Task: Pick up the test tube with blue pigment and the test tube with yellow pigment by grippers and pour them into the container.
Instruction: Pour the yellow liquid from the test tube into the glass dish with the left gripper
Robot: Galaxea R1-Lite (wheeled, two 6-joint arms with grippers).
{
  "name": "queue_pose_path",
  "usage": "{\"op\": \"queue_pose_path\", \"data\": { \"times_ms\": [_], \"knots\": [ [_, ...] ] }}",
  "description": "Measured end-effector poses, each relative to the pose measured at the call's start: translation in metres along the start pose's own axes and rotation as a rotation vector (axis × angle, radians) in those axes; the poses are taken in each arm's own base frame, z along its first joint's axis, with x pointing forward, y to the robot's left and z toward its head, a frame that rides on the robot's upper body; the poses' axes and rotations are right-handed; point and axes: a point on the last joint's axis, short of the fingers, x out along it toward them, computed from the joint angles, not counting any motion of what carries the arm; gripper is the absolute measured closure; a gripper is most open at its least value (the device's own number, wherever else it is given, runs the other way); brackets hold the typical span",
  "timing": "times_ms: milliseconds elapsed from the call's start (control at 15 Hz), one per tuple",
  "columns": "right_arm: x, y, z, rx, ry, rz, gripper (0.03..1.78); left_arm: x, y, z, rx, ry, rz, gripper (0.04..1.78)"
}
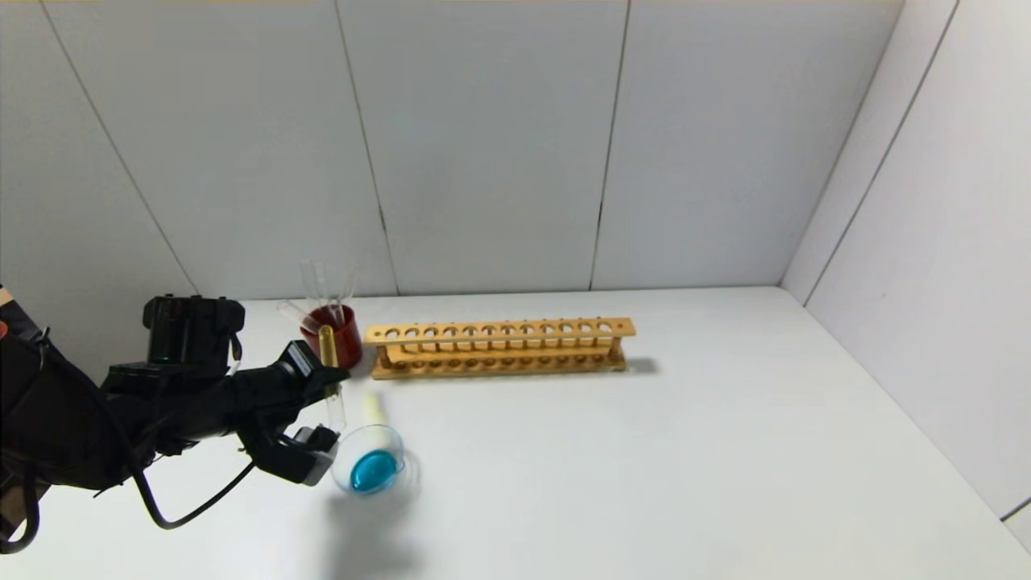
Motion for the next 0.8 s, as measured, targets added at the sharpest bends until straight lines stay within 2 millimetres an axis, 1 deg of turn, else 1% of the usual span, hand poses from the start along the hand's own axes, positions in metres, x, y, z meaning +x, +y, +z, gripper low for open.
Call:
{"op": "queue_pose_path", "data": {
  "times_ms": [800],
  "knots": [
    [0.0000, 0.0000, 0.0000, 0.000, 0.000, 0.000, 0.06, 0.0016, 0.0005, 0.0024, 0.078, -0.007, -0.001, 1.51]
  ]
}}
